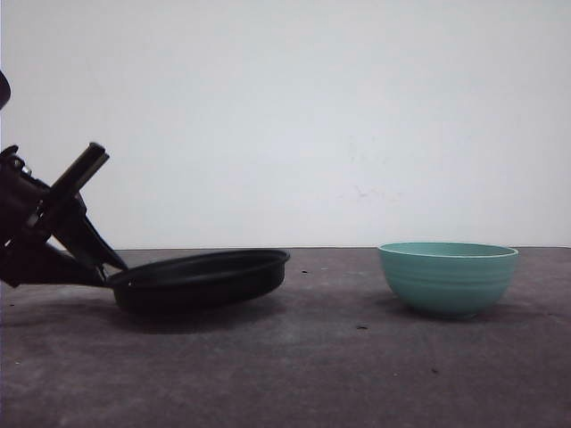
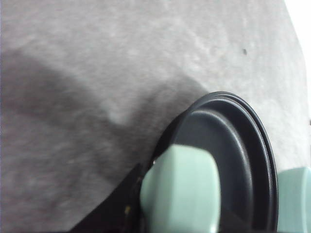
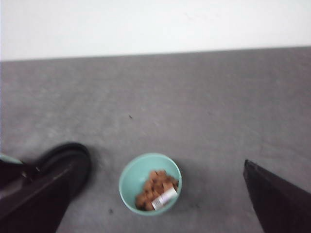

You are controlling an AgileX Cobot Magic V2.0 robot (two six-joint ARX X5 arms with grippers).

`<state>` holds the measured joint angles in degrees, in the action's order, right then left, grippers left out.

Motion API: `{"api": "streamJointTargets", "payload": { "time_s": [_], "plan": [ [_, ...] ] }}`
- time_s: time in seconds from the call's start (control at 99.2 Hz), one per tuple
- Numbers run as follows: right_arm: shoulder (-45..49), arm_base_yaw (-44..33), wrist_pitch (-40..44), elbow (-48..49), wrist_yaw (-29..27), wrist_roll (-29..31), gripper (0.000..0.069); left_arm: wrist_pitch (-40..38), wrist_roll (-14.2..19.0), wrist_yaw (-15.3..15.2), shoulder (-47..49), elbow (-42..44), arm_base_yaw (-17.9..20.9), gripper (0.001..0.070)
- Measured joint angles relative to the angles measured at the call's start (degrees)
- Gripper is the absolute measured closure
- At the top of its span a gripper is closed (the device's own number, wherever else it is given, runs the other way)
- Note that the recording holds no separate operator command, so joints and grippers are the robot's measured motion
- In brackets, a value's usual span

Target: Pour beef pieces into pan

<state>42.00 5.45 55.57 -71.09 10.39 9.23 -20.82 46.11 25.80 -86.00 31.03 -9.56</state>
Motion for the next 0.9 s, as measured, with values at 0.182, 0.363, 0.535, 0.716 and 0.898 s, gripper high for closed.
{"api": "streamJointTargets", "payload": {
  "time_s": [0.182, 0.363, 0.535, 0.716, 0.898],
  "plan": [
    [6.8, 0.0, 2.2, 1.0, 0.8, -1.5, 0.0010, 4.1, -0.1, 3.0, 7.4, 1.5, -1.6, 0.0653],
    [20.1, 0.0, -0.6, 5.8, 5.1, -1.7, 0.0117, 15.8, -1.3, 4.2, 16.3, 3.7, -5.4, 0.0654],
    [34.5, 0.0, -5.3, 6.3, 10.5, -1.8, 0.0210, 24.4, -3.1, 4.0, 22.2, 5.9, -8.5, 0.0654],
    [46.2, 0.0, -11.2, 6.3, 10.9, -1.7, 0.0263, 26.1, -3.3, 4.0, 26.3, 6.2, -9.9, 0.0654],
    [51.2, 0.0, -15.5, 6.3, 10.9, -1.6, 0.0360, 29.0, -3.3, 3.9, 27.4, 6.2, -10.6, 0.0654]
  ]
}}
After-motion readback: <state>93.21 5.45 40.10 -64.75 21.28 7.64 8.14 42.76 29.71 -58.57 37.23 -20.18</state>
